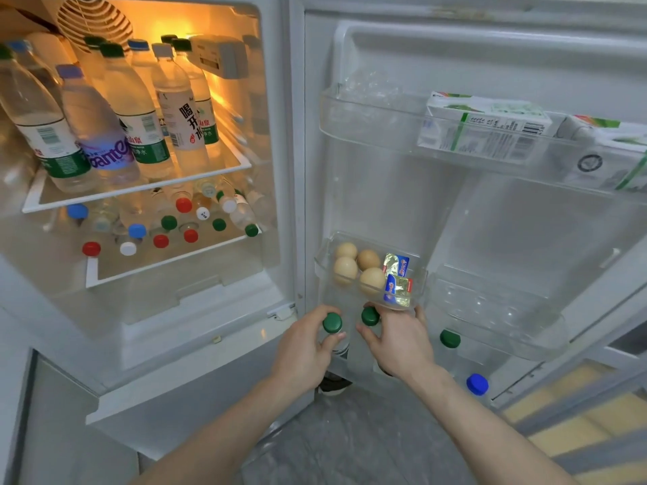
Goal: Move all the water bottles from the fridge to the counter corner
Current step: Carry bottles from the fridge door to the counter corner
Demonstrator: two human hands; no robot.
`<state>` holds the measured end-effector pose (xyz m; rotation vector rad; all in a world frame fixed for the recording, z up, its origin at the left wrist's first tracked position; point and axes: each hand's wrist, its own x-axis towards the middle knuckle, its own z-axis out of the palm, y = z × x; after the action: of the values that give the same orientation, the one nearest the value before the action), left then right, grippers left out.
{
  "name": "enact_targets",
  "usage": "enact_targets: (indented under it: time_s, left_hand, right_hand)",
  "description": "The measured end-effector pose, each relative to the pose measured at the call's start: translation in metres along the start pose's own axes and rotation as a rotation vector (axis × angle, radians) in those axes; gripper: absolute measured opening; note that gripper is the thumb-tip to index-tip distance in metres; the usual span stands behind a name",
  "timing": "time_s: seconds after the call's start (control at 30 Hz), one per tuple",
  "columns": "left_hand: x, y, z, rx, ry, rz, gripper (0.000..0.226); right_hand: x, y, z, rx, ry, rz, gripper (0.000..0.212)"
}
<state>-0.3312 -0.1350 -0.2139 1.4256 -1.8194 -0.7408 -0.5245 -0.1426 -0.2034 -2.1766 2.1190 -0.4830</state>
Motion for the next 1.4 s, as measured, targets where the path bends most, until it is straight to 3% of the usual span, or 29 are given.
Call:
enact_targets:
  time_s: [0.33,0.7,0.97,1.4]
  left_hand:
    - [-0.038,0.037,-0.057,-0.111,0.121,0.015,0.028]
    - [-0.075,0.036,-0.081,-0.106,0.131,-0.069,0.027]
    - [-0.108,0.030,-0.087,-0.077,0.211,-0.191,0.027]
    - [-0.192,0.050,-0.074,0.017,0.501,-0.488,0.026]
  right_hand:
    - [-0.018,0.006,0.000,-0.028,0.046,-0.125,0.026]
    - [-0.056,-0.026,-0.051,0.358,0.223,-0.191,0.032]
    - [-0.059,-0.054,-0.055,0.587,0.016,-0.215,0.026]
    - [-0.063,-0.071,-0.040,0.758,-0.381,-0.526,0.025]
